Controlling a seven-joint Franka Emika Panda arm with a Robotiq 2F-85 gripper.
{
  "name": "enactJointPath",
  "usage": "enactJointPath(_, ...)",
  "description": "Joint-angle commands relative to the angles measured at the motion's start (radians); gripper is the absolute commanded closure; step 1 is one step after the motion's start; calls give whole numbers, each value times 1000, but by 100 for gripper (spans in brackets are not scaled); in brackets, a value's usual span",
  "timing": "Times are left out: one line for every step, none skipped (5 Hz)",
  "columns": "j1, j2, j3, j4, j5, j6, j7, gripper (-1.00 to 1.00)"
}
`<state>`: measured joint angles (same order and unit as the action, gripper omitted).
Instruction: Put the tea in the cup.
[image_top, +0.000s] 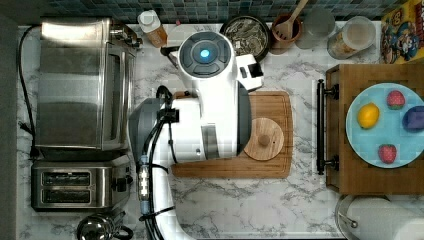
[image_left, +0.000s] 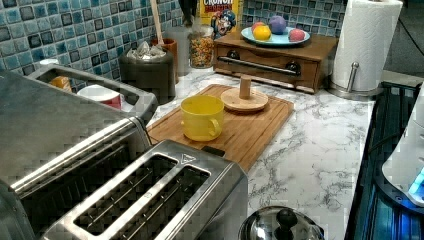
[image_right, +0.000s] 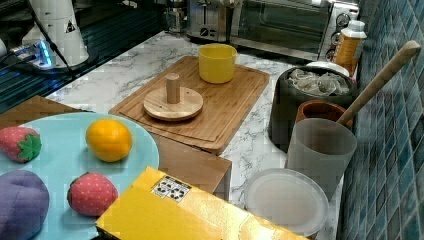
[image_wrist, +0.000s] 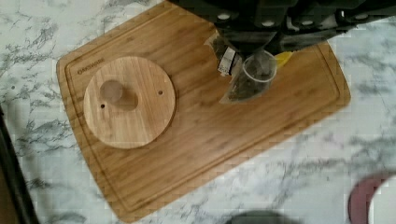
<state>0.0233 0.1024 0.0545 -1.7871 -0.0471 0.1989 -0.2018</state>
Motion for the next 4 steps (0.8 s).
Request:
enactJointPath(52, -38, 82, -151, 3, 13, -85, 100)
enactJointPath(45, -33, 74, -145, 10, 13, -78, 100)
enactJointPath(28, -43, 82, -171, 49, 64, -120, 100)
enactJointPath(33, -28, 93, -185, 43, 106, -121, 100)
